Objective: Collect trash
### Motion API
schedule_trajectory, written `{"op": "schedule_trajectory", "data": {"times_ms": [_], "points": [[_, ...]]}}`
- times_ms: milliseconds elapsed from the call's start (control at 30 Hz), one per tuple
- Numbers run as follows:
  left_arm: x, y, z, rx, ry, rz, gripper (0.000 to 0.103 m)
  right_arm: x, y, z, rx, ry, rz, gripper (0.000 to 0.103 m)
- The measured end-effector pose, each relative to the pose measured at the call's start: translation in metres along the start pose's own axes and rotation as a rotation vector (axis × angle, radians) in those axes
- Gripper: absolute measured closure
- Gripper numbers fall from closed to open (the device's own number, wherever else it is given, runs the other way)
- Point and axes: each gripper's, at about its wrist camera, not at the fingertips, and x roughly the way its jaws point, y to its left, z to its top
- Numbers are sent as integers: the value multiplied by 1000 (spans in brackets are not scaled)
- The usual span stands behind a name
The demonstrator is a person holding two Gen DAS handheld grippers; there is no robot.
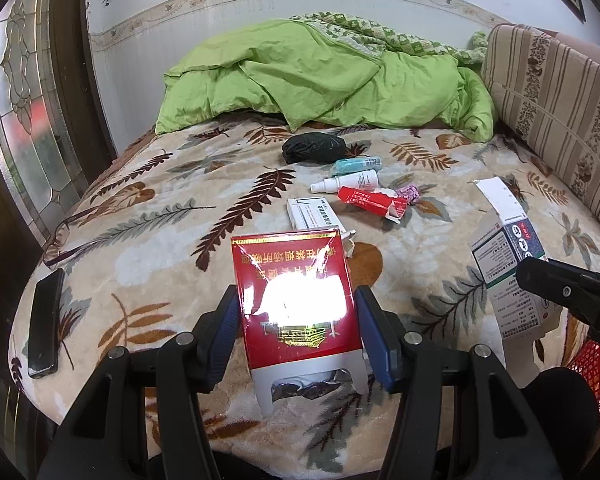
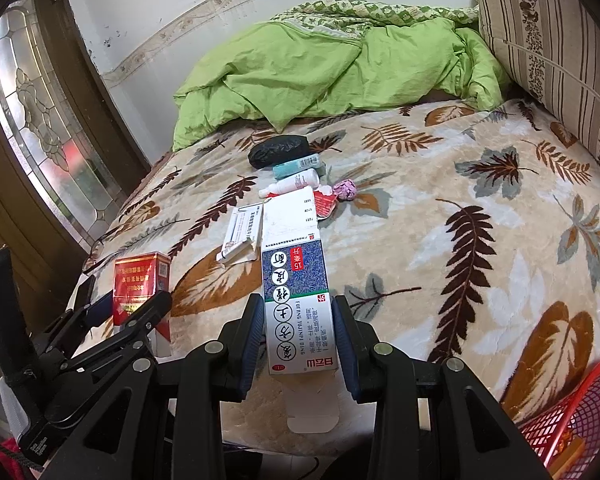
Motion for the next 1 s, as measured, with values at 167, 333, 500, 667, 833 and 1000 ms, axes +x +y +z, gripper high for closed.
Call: {"op": "schedule_trajectory", "data": {"times_ms": [167, 333, 500, 667, 833, 1000], "points": [[2, 0, 1, 1, 0, 0, 47, -1, 1, 0, -6, -2, 3, 66], [2, 0, 1, 2, 2, 0, 47, -1, 2, 0, -7, -2, 2, 66], [2, 0, 1, 0, 5, 1, 47, 0, 4, 0, -8, 4, 5, 66], [4, 0, 2, -1, 7, 0, 47, 2, 4, -1, -7, 8, 8, 66], [4, 0, 1, -3, 10, 0, 47, 2, 4, -1, -7, 8, 8, 66], [3, 0, 0, -5, 11, -4, 47, 2, 4, -1, -6, 8, 8, 66]]}}
